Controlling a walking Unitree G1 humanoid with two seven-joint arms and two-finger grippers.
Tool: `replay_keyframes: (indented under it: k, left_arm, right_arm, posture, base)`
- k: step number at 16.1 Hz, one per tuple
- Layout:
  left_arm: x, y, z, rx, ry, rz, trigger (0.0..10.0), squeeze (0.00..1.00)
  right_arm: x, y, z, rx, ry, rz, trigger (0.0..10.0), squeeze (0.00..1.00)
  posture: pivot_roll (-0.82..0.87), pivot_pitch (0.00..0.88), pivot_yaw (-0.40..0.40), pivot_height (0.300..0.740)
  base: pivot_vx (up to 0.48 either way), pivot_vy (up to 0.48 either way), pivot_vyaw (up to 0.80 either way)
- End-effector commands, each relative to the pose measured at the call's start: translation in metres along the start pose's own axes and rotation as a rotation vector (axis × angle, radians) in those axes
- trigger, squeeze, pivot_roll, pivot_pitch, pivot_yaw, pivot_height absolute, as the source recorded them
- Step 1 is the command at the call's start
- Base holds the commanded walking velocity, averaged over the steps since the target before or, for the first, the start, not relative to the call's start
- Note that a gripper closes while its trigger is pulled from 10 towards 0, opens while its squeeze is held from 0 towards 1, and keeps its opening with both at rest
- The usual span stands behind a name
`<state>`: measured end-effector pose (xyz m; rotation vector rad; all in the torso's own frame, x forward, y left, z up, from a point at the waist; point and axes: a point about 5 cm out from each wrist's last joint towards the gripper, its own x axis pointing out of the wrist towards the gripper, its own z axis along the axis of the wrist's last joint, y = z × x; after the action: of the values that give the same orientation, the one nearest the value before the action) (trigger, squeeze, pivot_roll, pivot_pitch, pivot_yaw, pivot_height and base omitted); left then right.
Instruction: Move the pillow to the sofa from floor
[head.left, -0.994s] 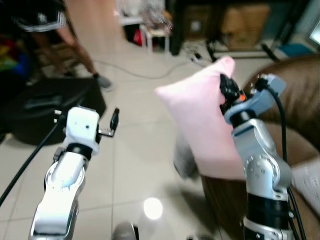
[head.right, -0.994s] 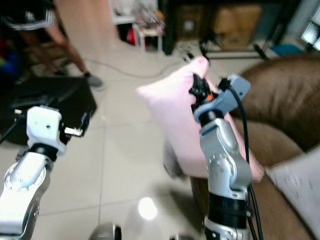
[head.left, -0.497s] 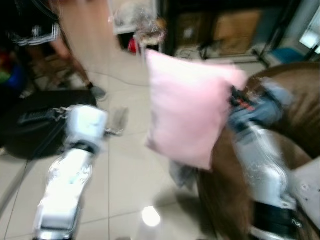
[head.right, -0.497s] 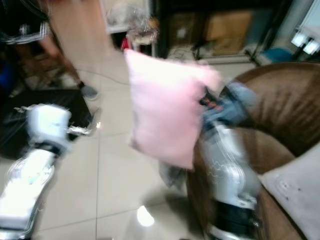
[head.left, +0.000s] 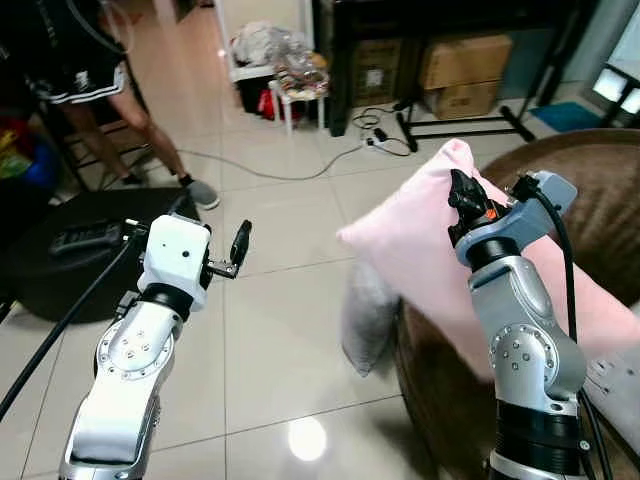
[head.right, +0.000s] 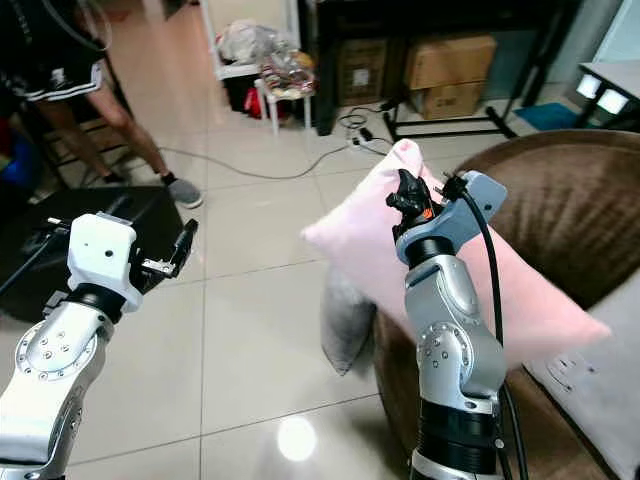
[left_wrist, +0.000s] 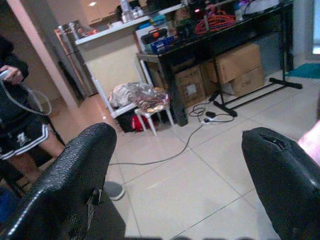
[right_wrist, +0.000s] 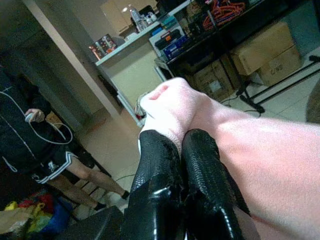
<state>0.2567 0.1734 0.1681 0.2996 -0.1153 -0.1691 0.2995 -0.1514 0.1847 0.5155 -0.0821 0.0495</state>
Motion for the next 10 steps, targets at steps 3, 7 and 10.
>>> replay_keyframes:
  k: [3, 7, 10]
  left_arm:
    - [-0.001, 0.001, -0.006, -0.002, 0.029, 0.009, 10.0, 0.0]
    - [-0.003, 0.001, -0.007, 0.028, 0.032, 0.002, 10.0, 0.0]
    - [-0.003, 0.001, -0.007, 0.029, 0.033, -0.001, 10.0, 0.0]
  right_arm:
    - [-0.005, 0.02, -0.011, -0.076, 0.058, 0.114, 10.0, 0.0]
    - [-0.006, 0.02, -0.015, -0.068, 0.075, 0.103, 10.0, 0.0]
    - [-0.005, 0.02, -0.016, -0.09, 0.085, 0.091, 10.0, 0.0]
  posture:
    - [-0.08, 0.0, 0.06, 0.74]
    - [-0.07, 0.0, 0.059, 0.74]
    - [-0.07, 0.0, 0.062, 0.74]
  base:
    - [0.0, 0.0, -0.53]
    - [0.0, 0.0, -0.8]
    - [0.0, 0.0, -0.8]
